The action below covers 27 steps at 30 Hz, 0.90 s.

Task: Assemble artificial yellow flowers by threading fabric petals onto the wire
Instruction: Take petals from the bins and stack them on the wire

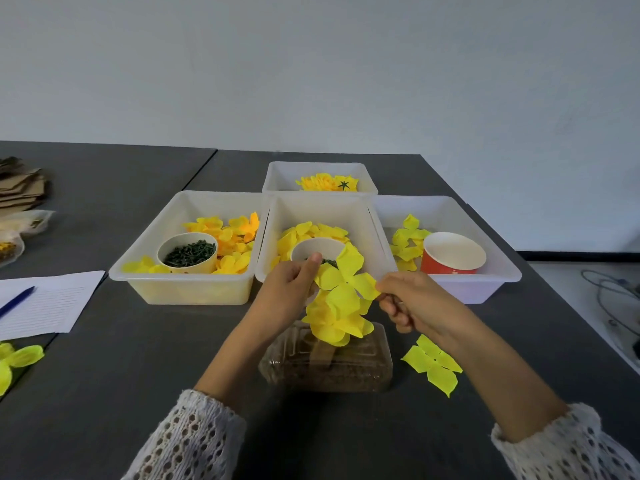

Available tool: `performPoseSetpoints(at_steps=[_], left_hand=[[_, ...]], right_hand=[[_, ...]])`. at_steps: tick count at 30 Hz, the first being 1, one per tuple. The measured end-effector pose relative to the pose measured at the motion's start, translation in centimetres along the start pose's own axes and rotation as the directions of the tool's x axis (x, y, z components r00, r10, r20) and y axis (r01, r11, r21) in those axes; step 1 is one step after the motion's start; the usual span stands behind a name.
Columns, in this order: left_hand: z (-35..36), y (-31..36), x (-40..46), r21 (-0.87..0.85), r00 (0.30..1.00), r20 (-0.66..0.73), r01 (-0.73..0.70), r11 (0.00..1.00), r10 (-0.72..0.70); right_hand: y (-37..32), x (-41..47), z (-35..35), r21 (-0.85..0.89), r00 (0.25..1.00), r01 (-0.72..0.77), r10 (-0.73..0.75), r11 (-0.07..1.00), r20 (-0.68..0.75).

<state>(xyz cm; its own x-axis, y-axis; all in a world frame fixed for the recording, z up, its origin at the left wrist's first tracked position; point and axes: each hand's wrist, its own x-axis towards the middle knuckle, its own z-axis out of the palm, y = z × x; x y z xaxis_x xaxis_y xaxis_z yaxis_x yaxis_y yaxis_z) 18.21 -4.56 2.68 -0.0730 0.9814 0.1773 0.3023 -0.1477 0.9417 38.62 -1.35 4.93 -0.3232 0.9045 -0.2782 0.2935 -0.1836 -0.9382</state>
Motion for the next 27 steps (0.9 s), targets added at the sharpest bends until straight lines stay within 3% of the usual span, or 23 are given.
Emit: performPoseSetpoints(at_steps=[6,13,18,23,27], left_hand=[[-0.2,-0.3,0.5,-0.034,0.999,-0.04,-0.008,0.999,0.006],[-0.4,0.3,1.4,-0.062,0.996,-0.043,-0.078,0.995,0.075],[-0.1,-0.4,2.0,-0.063,0.999,-0.035,-0.034,0.997,0.032],[-0.3,-0.2,2.6,-0.067,0.995,-0.069,-0.082,0.994,0.078],[-0.4,-0.2,3.1,-0.013,0.994,-0.061,-0.092,0.996,0.091]], right_hand=[[0.7,-0.3,0.3,0.031,0.998,-0.016,0.014,0.999,0.06],[0.3,-1.0,0.2,0.181,0.994,0.108,-0.111,0.977,0.004],[1.0,-0.8,0.7,0.128,0.999,0.036,-0.034,0.991,-0.019],[1.0,-0.7,0.8,0.265,0.996,0.081,-0.085,0.961,0.004],[0.7,-0.6,0.6,0.223,0.998,0.062,-0.053,0.973,-0.045]])
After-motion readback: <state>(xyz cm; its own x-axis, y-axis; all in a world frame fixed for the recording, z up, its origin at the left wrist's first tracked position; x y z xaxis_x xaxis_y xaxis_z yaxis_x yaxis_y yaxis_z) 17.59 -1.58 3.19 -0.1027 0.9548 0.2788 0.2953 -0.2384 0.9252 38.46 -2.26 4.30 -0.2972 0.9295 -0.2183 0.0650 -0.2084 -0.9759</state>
